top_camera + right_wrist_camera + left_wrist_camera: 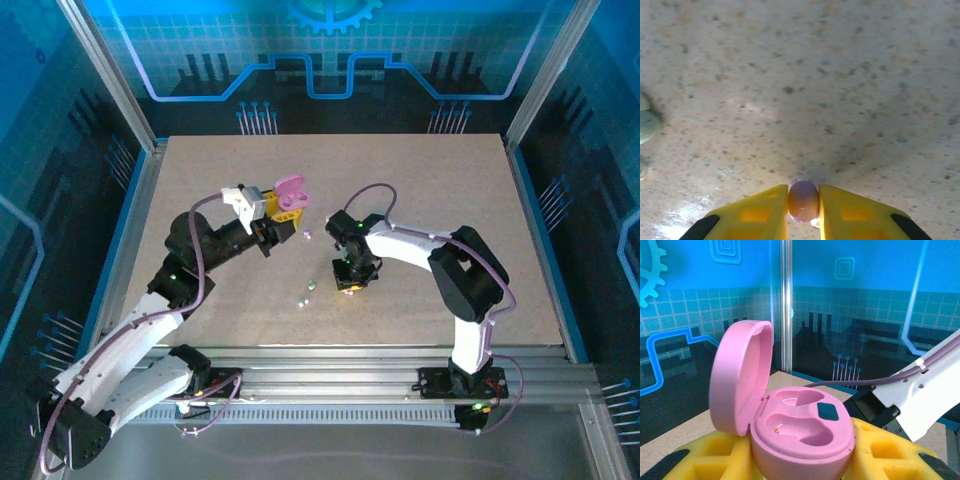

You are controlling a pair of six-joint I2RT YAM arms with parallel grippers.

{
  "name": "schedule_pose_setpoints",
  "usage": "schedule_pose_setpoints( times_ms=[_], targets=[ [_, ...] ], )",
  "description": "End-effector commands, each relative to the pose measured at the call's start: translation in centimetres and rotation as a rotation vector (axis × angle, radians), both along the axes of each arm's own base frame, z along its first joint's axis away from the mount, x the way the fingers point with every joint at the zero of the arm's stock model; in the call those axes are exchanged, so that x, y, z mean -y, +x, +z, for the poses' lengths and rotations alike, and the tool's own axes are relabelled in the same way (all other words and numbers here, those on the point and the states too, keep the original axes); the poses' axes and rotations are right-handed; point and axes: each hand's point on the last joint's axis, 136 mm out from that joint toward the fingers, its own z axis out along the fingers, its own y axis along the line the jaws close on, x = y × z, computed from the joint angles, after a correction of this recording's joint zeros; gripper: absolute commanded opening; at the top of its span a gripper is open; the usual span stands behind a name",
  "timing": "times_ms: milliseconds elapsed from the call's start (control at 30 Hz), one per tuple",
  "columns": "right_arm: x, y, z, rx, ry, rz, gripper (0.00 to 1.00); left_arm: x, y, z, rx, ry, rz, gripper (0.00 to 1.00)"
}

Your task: Insert wireless bluetooth earbuds into charging case

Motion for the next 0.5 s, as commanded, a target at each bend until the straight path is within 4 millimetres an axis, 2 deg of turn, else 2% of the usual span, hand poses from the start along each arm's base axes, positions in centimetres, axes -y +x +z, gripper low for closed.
schedule_pose_setpoints(
  times_ms=[0, 233, 467],
  targets=[
    [0.54, 0.04, 0.09, -0.005, -0.011, -0.027, 0.25, 0.06, -0.24, 0.48, 0.019, -0.013, -0.018, 0.36],
    [0.48, 0.59, 0.12, 0.002, -0.034, 0.007, 0.29, 0.08, -0.14, 0.46, 0.017, -0.011, -0.017, 0.36],
    [0.55, 0.42, -0.29, -0.017, -0.051, 0.021, 0.29, 0.27, -0.01, 0.22, 0.009, -0.007, -0.023, 0.36]
  ],
)
